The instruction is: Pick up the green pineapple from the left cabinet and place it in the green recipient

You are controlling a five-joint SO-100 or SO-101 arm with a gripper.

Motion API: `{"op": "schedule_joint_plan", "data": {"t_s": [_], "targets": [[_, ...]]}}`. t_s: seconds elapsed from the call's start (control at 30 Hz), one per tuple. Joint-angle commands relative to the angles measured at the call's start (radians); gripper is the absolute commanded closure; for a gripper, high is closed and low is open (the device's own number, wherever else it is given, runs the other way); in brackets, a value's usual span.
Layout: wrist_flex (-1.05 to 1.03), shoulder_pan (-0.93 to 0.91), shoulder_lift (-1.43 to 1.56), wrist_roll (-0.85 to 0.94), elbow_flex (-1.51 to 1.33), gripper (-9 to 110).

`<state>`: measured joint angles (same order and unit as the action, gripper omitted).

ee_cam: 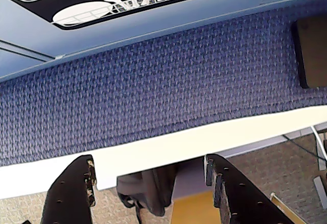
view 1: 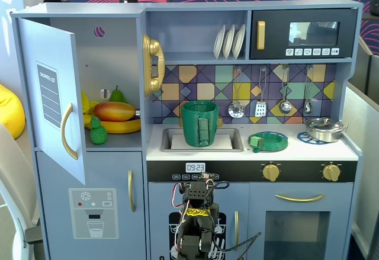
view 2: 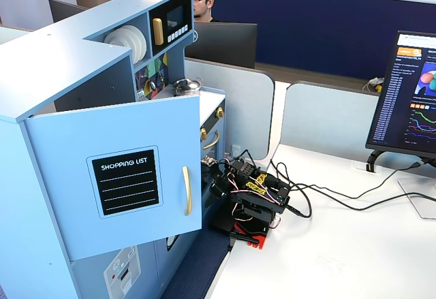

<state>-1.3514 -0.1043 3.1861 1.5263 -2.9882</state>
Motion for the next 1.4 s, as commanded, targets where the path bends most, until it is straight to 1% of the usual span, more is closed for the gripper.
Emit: {"op": "schedule_joint_plan", "data": {"t_s": [0.0,0.37,0.43,0.57,0.67,0.7,0.73,0.9,1.03,1.1,1.23,1.37], "targets": [[-0.156,0.015,-0.006,-0.19,-0.011,101],[-0.156,0.031,-0.006,-0.183,-0.009,101],[-0.133,0.067,-0.008,-0.238,-0.008,101],[0.046,0.221,-0.011,-0.275,0.035,101],[0.235,0.399,-0.011,-0.221,0.083,101],[0.304,0.453,-0.011,-0.23,0.097,100],[0.36,0.502,-0.011,-0.195,0.104,101],[0.623,0.67,0.012,-0.098,0.144,101],[0.719,0.813,0.038,-0.031,0.196,101],[0.773,0.854,0.021,0.009,0.212,101],[0.845,0.934,-0.067,0.06,0.281,100],[0.95,0.976,-0.232,0.186,0.393,100]]}}
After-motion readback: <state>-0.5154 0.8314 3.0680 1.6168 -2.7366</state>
